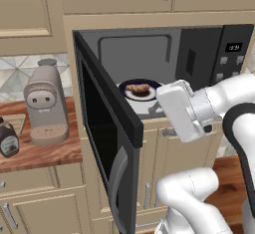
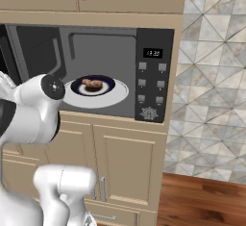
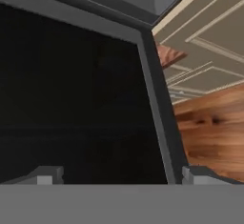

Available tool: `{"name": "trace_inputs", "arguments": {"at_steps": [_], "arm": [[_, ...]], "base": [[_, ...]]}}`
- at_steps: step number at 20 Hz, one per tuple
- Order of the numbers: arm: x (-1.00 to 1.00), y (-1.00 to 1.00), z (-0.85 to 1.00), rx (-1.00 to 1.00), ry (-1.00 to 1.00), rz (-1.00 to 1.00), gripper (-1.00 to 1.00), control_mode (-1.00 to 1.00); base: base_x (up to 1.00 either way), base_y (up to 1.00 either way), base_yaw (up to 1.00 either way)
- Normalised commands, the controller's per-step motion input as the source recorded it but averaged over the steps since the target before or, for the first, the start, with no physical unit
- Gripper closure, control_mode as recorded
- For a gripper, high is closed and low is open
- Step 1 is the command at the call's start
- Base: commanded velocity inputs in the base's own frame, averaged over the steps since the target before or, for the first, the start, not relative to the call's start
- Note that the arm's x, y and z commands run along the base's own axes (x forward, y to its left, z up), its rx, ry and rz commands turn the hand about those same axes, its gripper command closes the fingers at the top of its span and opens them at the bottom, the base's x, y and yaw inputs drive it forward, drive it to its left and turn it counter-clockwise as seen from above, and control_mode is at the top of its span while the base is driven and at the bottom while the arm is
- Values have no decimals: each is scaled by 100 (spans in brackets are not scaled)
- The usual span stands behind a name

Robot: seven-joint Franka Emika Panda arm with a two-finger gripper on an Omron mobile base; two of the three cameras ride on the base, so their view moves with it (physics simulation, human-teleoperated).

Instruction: Retrieve the reheated potato from the microwave, then place the potato, cheese, and condiment on the cutting board.

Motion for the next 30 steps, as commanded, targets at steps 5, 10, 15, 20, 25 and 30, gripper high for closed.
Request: {"name": "trace_inputs", "arguments": {"at_steps": [5, 10, 15, 20, 25, 30], "arm": [[29, -33, -1, -48, -35, -11, -100, -100], [40, -33, 0, -28, -12, -2, -100, -100], [31, -22, 0, -19, -2, 2, -100, -100], [33, -21, 0, -2, -6, 15, -100, -100], [30, -37, -1, -6, -24, 25, -100, -100], [38, -16, -1, -17, -26, 15, -100, -100]], "base": [[0, 0, 0], [0, 0, 0], [0, 0, 0], [0, 0, 0], [0, 0, 0], [0, 0, 0]]}}
